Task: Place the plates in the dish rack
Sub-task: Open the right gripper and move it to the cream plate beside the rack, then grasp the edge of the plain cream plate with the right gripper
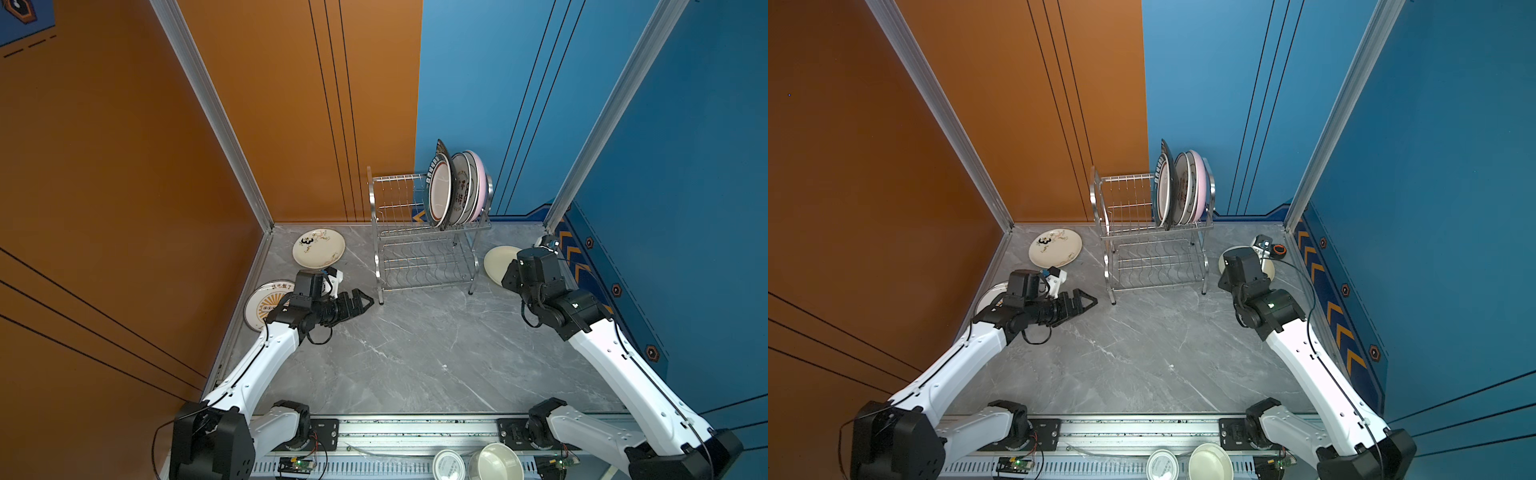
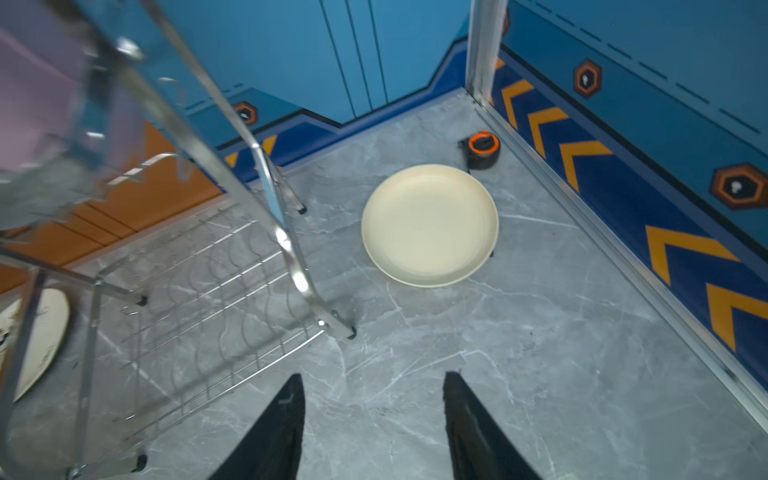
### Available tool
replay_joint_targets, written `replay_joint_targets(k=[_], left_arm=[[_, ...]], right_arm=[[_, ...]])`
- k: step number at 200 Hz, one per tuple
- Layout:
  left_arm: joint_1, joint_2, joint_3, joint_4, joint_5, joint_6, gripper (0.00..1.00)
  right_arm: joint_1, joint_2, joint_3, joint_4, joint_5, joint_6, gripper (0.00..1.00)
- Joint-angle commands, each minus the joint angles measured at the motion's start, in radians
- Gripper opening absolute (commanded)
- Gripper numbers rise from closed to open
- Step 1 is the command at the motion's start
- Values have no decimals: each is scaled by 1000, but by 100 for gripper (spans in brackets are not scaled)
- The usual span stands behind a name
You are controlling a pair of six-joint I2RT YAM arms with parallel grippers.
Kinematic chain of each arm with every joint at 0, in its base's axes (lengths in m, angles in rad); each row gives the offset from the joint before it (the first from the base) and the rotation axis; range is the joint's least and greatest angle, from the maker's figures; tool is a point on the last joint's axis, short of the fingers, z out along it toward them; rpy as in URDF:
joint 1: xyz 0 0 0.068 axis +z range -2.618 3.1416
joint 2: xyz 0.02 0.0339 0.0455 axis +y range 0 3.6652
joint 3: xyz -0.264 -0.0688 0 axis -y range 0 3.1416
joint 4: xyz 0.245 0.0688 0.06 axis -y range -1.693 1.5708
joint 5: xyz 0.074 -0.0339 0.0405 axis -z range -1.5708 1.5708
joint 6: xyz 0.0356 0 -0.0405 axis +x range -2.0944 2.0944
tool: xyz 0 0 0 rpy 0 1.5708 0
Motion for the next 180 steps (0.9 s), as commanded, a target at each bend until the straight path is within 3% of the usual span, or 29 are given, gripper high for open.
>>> replay_joint_targets(k=[1,75,180], left_arm=[[-15,8,-7,-9,-34,-2,98],[-34,43,8,10,-55,-14,98],[-35,69,31,11,-85,-15,98]], right_arm=[[-135,22,-47,5,-211,65,55],[-451,289,-37,70,-459,116,53],[-517,658,153,112,-486,161,48]])
